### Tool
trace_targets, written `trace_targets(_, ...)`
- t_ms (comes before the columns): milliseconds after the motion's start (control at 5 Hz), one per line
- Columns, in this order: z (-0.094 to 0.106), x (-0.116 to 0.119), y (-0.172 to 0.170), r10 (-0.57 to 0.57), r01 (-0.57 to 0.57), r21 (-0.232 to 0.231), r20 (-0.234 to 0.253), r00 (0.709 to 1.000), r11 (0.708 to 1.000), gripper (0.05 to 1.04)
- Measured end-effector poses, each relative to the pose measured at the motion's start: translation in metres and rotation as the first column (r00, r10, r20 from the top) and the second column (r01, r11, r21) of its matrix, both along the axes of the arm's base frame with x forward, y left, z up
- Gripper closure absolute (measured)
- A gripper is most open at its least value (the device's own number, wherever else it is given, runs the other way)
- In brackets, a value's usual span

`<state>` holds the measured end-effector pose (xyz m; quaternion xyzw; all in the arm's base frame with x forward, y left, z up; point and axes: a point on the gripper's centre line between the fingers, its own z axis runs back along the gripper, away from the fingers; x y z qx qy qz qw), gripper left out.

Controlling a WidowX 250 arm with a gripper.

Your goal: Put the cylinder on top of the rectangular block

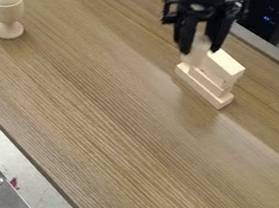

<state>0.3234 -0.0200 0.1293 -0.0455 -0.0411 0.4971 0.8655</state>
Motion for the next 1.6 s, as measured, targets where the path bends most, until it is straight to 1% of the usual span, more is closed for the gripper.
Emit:
trace_targets(200,0.005,0.024,-0.012,-0.031,0.031,-0.001,0.001,1.000,1.000,0.562)
trace_targets(400,-0.013,0.044,-0.016,-0.062,0.062,0.007,-0.045,0.997,0.998,0.562)
trace_targets(600,-0.019,0.056,-0.016,-0.086,0.087,0.015,-0.058,0.995,0.996,0.562)
trace_targets(800,-0.021,0.056,-0.015,-0.096,0.097,0.018,-0.066,0.993,0.995,0.562)
trace_targets(1000,-0.021,0.057,-0.015,-0.098,0.099,0.021,-0.055,0.994,0.995,0.562)
trace_targets(1200,-0.024,0.056,-0.014,-0.096,0.097,0.021,-0.060,0.994,0.995,0.482)
trace_targets(1400,-0.033,0.051,-0.013,-0.086,0.088,0.025,-0.069,0.994,0.996,0.187)
trace_targets(1600,-0.032,0.047,-0.010,-0.067,0.069,0.038,-0.055,0.996,0.997,0.081)
